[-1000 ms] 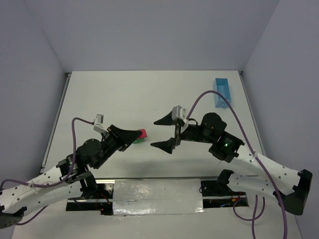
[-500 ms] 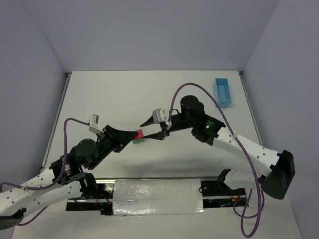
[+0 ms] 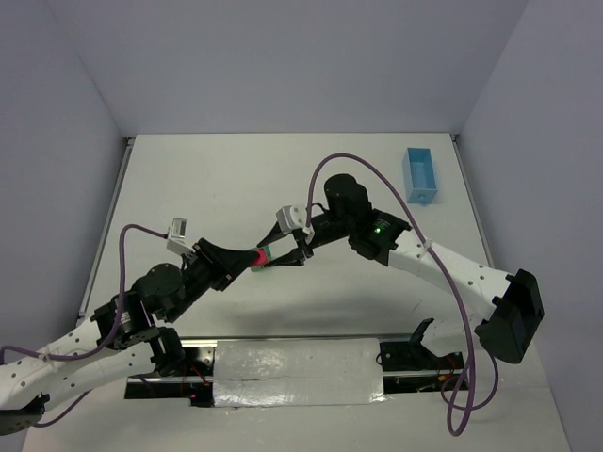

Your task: Build the wood block tower

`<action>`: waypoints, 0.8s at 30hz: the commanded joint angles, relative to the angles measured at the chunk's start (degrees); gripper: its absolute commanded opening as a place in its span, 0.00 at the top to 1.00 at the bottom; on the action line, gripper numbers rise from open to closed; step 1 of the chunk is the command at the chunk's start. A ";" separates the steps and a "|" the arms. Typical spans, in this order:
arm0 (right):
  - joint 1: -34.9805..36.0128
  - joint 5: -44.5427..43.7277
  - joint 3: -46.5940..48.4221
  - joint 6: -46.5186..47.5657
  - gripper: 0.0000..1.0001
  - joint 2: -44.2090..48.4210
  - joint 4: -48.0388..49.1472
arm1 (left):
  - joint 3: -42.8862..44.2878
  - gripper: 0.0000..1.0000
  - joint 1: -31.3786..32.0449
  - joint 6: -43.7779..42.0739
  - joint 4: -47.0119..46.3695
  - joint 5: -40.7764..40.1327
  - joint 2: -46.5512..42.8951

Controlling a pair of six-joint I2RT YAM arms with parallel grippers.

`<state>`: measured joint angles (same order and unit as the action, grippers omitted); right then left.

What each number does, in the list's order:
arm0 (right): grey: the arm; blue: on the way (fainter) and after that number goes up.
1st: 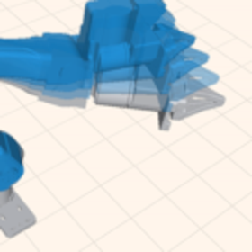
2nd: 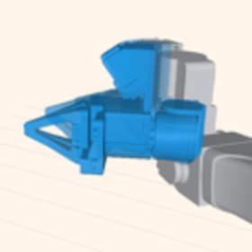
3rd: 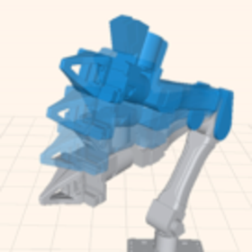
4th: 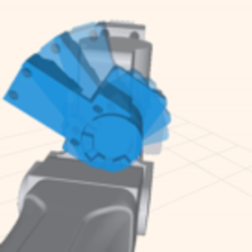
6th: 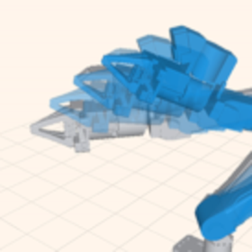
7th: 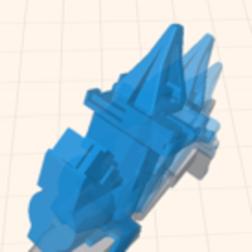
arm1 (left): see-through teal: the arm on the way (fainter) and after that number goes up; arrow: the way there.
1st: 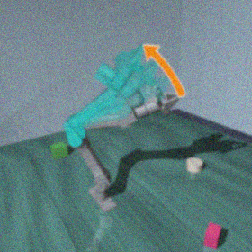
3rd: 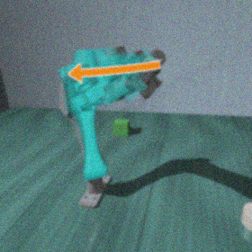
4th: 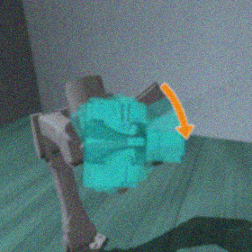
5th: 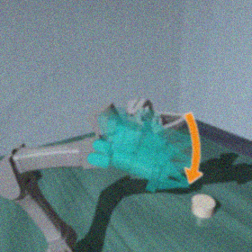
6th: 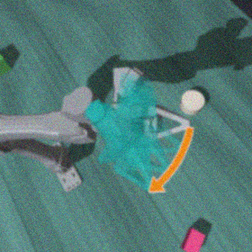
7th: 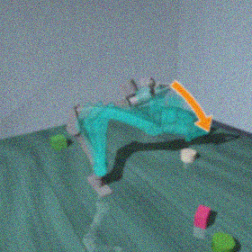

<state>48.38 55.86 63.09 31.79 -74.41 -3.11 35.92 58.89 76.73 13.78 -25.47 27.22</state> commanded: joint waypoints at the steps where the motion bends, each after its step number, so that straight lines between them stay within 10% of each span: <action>1: -0.04 0.66 3.70 1.34 0.47 -1.08 -1.10 | 2.49 1.00 -0.27 -0.44 -2.88 0.42 -0.59; 7: -0.13 -1.19 3.71 1.96 0.43 -1.35 -1.10 | 2.40 1.00 -0.27 -0.62 -2.97 0.78 -0.42; 19: -0.74 1.80 3.27 4.24 0.80 -1.88 -2.59 | 2.40 0.99 -0.27 -1.05 -2.09 0.25 -1.47; 24: -1.27 -0.04 3.35 7.14 0.98 -2.84 -4.70 | 5.63 0.01 -0.27 -2.90 3.86 -2.90 -0.77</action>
<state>47.90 56.16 64.18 36.07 -76.27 -5.87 36.58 58.89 75.40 15.68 -25.65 26.50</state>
